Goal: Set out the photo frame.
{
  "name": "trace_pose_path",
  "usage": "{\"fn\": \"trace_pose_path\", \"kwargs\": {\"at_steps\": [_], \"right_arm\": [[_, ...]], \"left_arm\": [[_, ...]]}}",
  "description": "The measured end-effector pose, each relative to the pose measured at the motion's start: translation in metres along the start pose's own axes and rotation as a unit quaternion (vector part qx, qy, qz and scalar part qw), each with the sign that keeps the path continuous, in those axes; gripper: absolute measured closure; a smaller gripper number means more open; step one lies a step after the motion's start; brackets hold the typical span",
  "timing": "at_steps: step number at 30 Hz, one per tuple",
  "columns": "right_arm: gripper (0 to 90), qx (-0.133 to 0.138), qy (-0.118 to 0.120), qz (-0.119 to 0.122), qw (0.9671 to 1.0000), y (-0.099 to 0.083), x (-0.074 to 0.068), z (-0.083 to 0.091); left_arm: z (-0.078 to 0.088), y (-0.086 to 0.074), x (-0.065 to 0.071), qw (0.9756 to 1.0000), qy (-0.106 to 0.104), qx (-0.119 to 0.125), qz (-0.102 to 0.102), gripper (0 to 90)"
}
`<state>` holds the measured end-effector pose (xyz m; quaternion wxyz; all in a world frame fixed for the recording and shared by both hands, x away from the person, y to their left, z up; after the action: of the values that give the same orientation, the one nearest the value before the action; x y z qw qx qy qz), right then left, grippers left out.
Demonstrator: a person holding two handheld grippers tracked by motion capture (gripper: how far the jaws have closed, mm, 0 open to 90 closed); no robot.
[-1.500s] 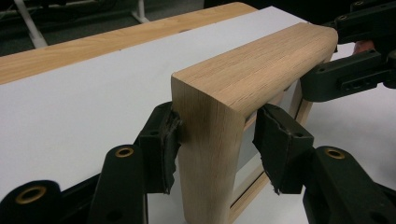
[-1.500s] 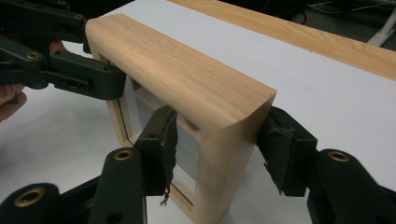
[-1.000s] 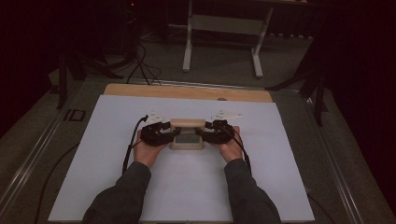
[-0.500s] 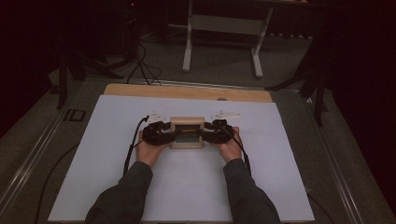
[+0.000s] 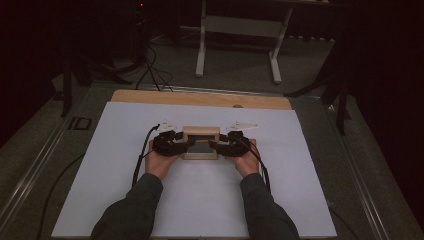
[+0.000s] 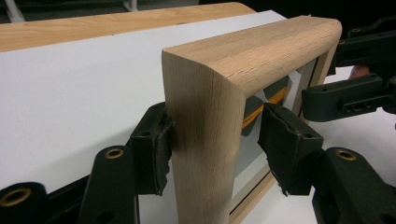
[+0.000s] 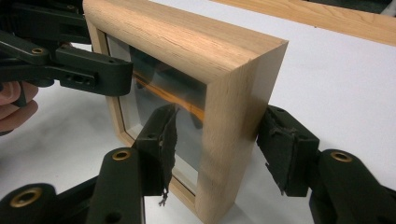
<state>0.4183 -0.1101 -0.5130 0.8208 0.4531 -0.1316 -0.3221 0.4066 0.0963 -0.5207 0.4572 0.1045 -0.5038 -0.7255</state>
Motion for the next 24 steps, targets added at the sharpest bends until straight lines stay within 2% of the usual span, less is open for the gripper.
{"fn": "trace_pose_path", "kwargs": {"at_steps": [7, 9, 13, 19, 24], "right_arm": [[42.6, -0.006, -0.001, -0.004, 1.0000, -0.001, 0.001, -0.002], [40.6, -0.011, 0.001, -0.007, 0.9999, -0.002, 0.002, -0.001], [38.3, -0.014, 0.002, -0.013, 0.9998, -0.003, 0.003, 0.001], [35.4, -0.023, -0.002, 0.001, 0.9997, -0.003, 0.002, 0.010], [34.2, -0.017, -0.014, 0.007, 0.9997, -0.002, 0.006, 0.026]], "left_arm": [[-0.005, -0.003, -0.002, 0.9998, 0.004, -0.013, 0.017, 41.8], [-0.005, -0.004, -0.002, 0.9996, 0.011, -0.021, 0.014, 38.0], [-0.001, -0.003, -0.003, 0.9996, 0.014, -0.018, 0.017, 37.5], [0.017, 0.003, -0.008, 0.9996, 0.024, -0.001, 0.017, 37.5], [0.042, 0.005, -0.016, 0.9992, 0.029, 0.017, 0.023, 37.5]]}}
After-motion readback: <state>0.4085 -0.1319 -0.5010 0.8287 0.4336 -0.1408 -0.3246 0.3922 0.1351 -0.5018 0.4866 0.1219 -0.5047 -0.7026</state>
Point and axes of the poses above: each handheld gripper's, and its own axes: z roughly backward along the jaws, y roughly out of its top, x roughly to its right, the point moved 4 cm from there along -z, roughly forward along the jaws, and after that the axes turned 6 degrees about z, right-handed, at the moved point
